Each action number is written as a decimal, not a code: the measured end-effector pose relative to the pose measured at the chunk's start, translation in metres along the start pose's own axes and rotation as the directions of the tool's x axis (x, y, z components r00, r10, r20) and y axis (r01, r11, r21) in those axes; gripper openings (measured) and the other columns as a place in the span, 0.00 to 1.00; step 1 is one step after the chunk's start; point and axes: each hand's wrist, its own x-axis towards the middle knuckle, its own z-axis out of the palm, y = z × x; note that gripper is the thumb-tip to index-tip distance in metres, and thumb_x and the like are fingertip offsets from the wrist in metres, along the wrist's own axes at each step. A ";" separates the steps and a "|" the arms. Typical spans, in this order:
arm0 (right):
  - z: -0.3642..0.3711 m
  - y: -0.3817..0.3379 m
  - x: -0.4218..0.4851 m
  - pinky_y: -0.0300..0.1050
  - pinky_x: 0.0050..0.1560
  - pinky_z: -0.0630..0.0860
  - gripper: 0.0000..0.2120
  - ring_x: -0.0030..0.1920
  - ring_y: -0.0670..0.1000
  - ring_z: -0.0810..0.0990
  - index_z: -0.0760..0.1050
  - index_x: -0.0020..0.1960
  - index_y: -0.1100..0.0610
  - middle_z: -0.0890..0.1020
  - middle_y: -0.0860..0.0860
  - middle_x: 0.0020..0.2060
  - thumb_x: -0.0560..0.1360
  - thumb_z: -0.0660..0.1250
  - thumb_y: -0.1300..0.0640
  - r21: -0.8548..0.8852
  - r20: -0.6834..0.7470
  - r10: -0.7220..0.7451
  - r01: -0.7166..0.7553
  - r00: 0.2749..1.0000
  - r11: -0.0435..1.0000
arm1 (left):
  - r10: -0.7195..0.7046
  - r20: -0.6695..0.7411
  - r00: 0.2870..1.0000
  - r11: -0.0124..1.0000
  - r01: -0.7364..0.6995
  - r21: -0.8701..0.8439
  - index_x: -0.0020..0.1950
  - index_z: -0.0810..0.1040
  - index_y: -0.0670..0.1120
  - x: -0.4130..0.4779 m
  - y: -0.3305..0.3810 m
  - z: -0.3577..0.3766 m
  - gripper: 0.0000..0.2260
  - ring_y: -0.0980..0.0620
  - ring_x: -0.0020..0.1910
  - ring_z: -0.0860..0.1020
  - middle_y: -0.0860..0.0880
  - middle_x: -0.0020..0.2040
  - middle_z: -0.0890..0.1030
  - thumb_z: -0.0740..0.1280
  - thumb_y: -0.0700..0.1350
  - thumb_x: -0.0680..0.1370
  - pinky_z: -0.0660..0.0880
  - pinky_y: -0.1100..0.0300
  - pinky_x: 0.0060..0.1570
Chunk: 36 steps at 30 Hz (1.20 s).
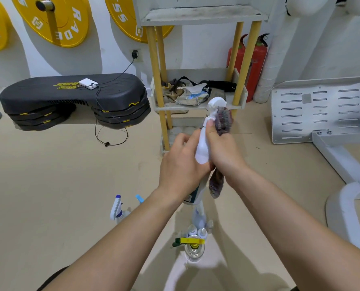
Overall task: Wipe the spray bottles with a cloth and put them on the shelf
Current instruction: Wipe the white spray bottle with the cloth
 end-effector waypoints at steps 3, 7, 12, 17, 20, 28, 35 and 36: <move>0.001 -0.003 -0.006 0.56 0.65 0.76 0.48 0.59 0.53 0.81 0.74 0.62 0.54 0.83 0.53 0.57 0.63 0.55 0.16 0.075 0.124 -0.005 -0.004 0.992 0.997 | -0.039 -0.010 0.999 0.997 0.039 0.061 0.69 0.73 0.56 0.001 -0.003 0.000 0.26 0.45 0.45 0.77 0.53 0.50 0.71 0.71 0.54 0.72 0.76 0.51 0.42; -0.007 -0.006 -0.007 0.45 0.56 0.81 0.32 0.54 0.49 0.85 0.80 0.55 0.51 0.87 0.50 0.50 0.76 0.51 0.27 0.327 0.252 0.003 -0.088 0.968 0.941 | -0.069 -0.029 0.997 0.992 0.071 0.103 0.73 0.69 0.59 0.002 -0.008 -0.003 0.29 0.44 0.47 0.77 0.52 0.53 0.72 0.71 0.56 0.72 0.77 0.50 0.44; -0.009 0.009 0.001 0.49 0.50 0.81 0.12 0.48 0.53 0.85 0.78 0.58 0.60 0.86 0.55 0.48 0.81 0.66 0.52 0.417 0.116 -0.027 -0.024 0.993 0.909 | -0.003 -0.065 0.998 0.989 0.013 0.149 0.73 0.70 0.55 -0.002 -0.003 -0.001 0.31 0.44 0.47 0.78 0.51 0.55 0.74 0.71 0.59 0.71 0.78 0.50 0.39; -0.024 0.004 0.004 0.48 0.56 0.82 0.15 0.58 0.55 0.84 0.78 0.61 0.61 0.85 0.58 0.57 0.84 0.59 0.52 0.645 0.257 -0.010 -0.164 0.966 0.746 | 0.023 -0.091 0.996 0.999 -0.020 0.029 0.73 0.73 0.55 0.001 -0.004 -0.006 0.34 0.49 0.53 0.78 0.52 0.57 0.77 0.73 0.63 0.68 0.78 0.51 0.48; -0.028 0.004 0.004 0.51 0.60 0.81 0.17 0.61 0.55 0.83 0.79 0.62 0.59 0.84 0.57 0.60 0.82 0.59 0.49 0.690 0.292 -0.023 -0.194 0.956 0.697 | -0.003 -0.058 0.998 0.991 -0.004 -0.135 0.71 0.76 0.53 0.005 -0.004 -0.013 0.36 0.53 0.57 0.78 0.53 0.59 0.80 0.76 0.63 0.66 0.77 0.53 0.55; -0.018 -0.001 0.000 0.49 0.47 0.83 0.14 0.46 0.55 0.86 0.81 0.54 0.61 0.86 0.57 0.46 0.72 0.74 0.55 0.645 0.156 0.006 -0.107 0.988 0.756 | 0.037 0.004 0.999 0.993 -0.036 -0.109 0.73 0.73 0.55 0.002 -0.001 -0.011 0.33 0.53 0.58 0.76 0.54 0.60 0.78 0.77 0.59 0.70 0.76 0.54 0.56; -0.022 0.004 0.002 0.54 0.56 0.82 0.22 0.57 0.58 0.85 0.79 0.62 0.60 0.85 0.59 0.57 0.77 0.68 0.45 0.671 0.194 0.070 -0.185 0.978 0.718 | 0.050 -0.010 0.999 0.991 -0.051 -0.126 0.73 0.74 0.54 0.002 -0.001 -0.010 0.34 0.55 0.60 0.75 0.55 0.62 0.78 0.78 0.58 0.69 0.75 0.56 0.58; -0.022 0.005 0.002 0.55 0.57 0.82 0.26 0.59 0.58 0.84 0.78 0.66 0.60 0.84 0.59 0.60 0.76 0.67 0.42 0.687 0.235 0.073 -0.219 0.969 0.693 | 0.047 0.001 0.999 0.985 -0.046 -0.167 0.72 0.75 0.54 0.002 -0.002 -0.011 0.33 0.55 0.59 0.76 0.55 0.61 0.78 0.79 0.58 0.68 0.75 0.56 0.58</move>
